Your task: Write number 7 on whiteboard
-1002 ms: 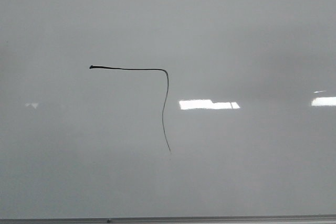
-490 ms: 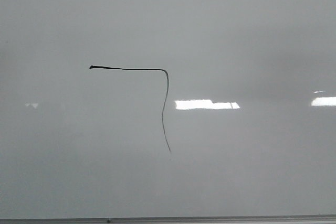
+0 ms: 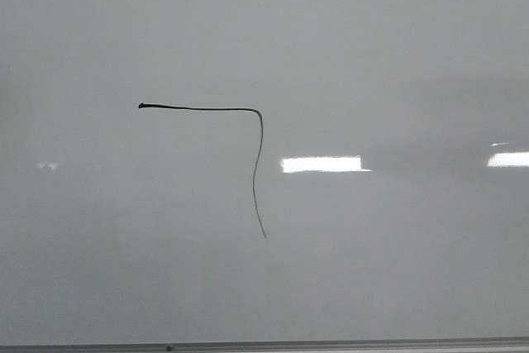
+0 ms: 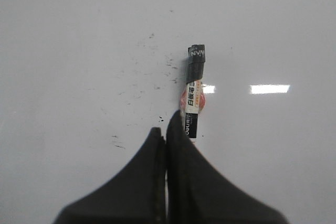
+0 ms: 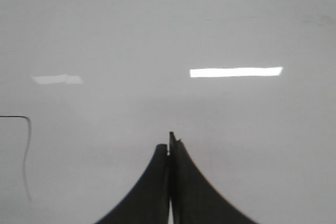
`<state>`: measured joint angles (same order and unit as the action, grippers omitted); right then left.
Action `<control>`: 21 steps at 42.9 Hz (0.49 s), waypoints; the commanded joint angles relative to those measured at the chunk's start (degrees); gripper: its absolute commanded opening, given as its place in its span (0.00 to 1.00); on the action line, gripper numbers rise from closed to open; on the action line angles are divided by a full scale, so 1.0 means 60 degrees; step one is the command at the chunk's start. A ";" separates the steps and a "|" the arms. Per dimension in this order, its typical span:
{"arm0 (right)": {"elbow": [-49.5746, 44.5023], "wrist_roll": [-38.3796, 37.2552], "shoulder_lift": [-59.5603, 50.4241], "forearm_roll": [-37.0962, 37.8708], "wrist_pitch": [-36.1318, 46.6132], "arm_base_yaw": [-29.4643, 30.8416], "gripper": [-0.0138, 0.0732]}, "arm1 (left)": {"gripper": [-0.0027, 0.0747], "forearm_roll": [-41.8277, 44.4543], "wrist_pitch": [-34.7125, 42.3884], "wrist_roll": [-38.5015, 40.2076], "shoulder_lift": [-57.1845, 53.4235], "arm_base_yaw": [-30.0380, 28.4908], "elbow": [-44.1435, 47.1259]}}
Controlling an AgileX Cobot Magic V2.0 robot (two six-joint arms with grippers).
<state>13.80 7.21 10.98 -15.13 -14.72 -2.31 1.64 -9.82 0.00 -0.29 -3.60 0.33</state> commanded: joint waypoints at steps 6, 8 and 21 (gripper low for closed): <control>-0.1205 -0.1473 -0.1128 0.1439 0.1405 0.0434 0.08 | 0.01 0.0021 0.0857 0.0000 -0.0132 0.0042 0.0037; -0.1561 -0.1473 -0.1324 0.1593 0.1526 0.0434 0.08 | 0.01 0.0021 0.0857 0.0000 -0.0132 0.0042 0.0037; -0.2523 -0.1473 -0.2126 0.1706 0.1258 0.0434 0.08 | 0.01 0.0021 0.0875 0.0000 -0.0132 0.0042 0.0037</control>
<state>-1.50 -1.32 -0.47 -5.57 -11.16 0.00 1.64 -9.73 0.00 -0.29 -3.60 0.33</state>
